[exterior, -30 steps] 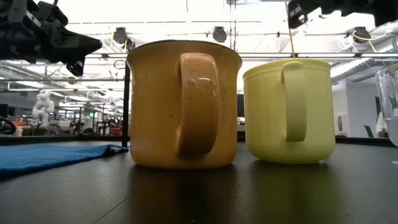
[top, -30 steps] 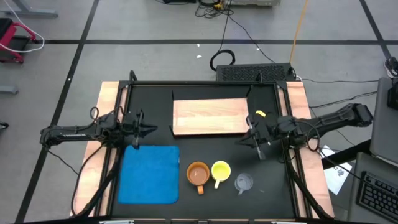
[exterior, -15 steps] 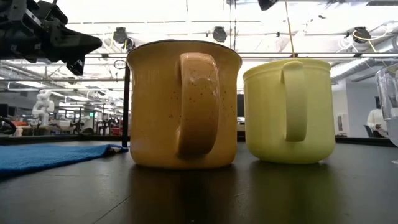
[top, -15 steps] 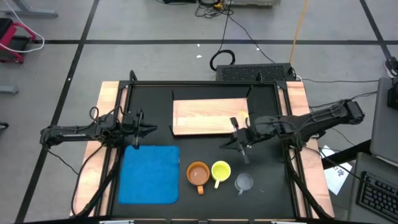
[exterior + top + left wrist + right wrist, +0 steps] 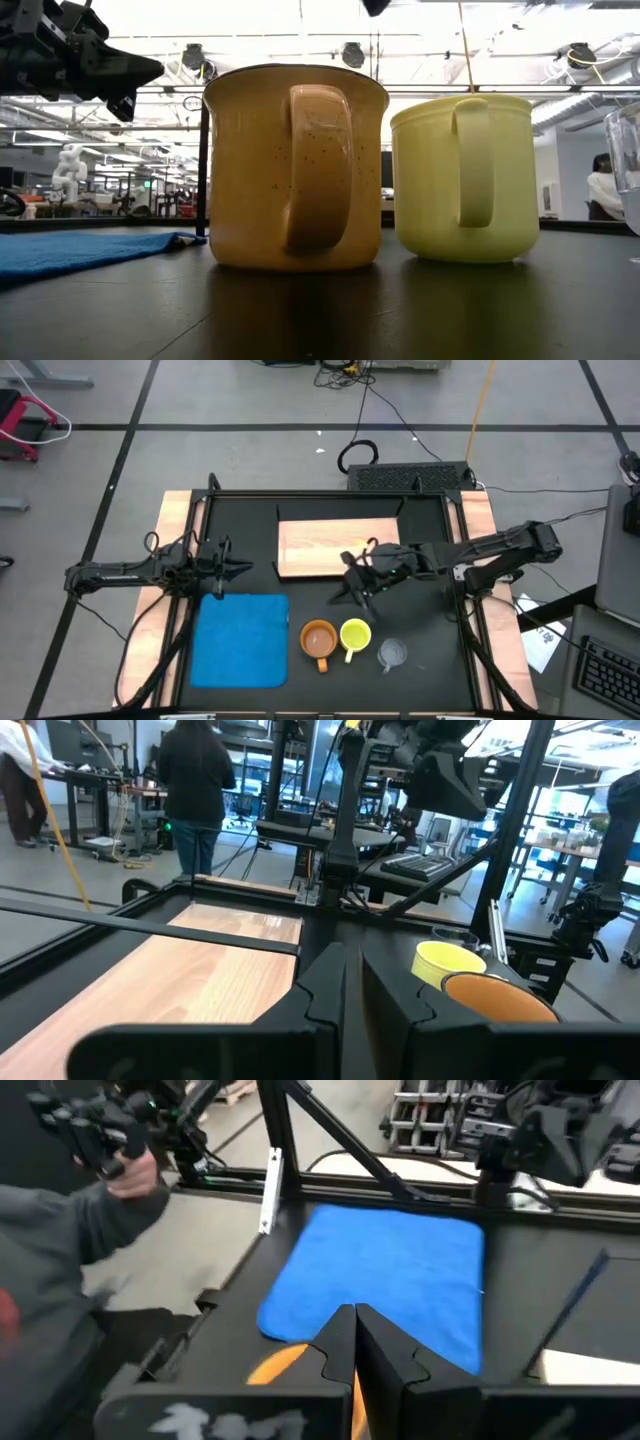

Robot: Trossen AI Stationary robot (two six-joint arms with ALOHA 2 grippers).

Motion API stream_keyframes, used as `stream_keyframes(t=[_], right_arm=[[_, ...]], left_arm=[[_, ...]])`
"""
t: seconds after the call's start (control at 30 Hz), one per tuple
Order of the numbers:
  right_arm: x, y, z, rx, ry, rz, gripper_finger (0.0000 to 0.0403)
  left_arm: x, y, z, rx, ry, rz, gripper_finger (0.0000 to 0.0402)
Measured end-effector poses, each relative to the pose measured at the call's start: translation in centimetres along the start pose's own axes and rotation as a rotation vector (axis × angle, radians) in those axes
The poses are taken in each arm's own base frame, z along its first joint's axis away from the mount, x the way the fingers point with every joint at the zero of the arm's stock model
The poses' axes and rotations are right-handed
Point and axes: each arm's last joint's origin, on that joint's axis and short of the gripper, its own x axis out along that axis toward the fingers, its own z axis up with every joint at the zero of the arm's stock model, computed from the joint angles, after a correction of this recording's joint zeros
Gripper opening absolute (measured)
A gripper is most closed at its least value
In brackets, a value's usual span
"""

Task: Stack small to large cups/mugs on shelf
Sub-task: Put the orange mug on the shelf

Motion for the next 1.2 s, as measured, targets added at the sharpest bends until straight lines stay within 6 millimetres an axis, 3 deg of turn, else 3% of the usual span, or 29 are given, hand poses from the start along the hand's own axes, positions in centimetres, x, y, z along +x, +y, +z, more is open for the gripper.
stream_keyframes(t=[0.2,0.5,0.8,0.93,1.2], right_arm=[[2.6,-1.0,0.4,0.023,0.089,0.013,0.0000],[6.8,-2.2,-2.4,-0.034,0.330,0.018,0.0000],[7.4,-2.2,-3.3,-0.078,0.386,0.029,0.0011],[7.5,-1.3,-3.1,-0.108,0.408,0.000,0.0053],[7.7,-0.8,-2.8,-0.096,0.453,-0.064,0.0183]], left_arm=[[0.0,0.0,0.0,0.000,-0.001,0.000,0.0033],[0.0,0.0,0.0,0.007,0.001,0.000,0.0033],[0.0,0.0,-0.2,0.005,0.025,0.004,0.0033],[0.0,0.1,-0.4,0.004,0.040,0.007,0.0033],[0.0,0.1,-0.4,0.003,0.046,0.008,0.0033]])
